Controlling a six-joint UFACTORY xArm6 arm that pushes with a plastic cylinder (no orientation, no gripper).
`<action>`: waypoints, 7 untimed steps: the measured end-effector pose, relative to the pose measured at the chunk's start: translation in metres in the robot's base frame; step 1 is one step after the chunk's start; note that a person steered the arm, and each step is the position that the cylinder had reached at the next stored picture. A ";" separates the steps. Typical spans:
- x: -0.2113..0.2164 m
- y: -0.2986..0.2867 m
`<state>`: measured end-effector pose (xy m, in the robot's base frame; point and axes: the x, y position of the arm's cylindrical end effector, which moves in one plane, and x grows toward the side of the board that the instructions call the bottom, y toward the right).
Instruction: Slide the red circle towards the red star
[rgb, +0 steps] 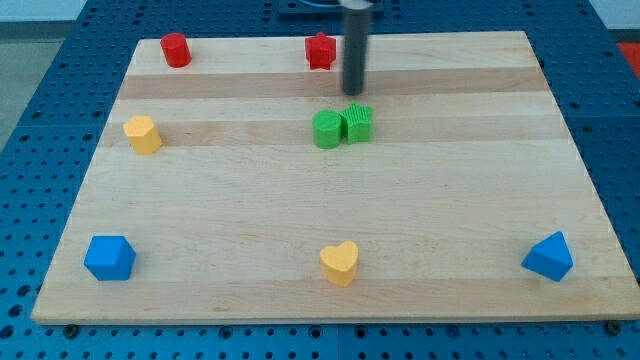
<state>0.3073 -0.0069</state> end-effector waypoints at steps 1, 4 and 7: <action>0.000 -0.086; -0.015 -0.297; -0.097 -0.298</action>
<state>0.2102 -0.3048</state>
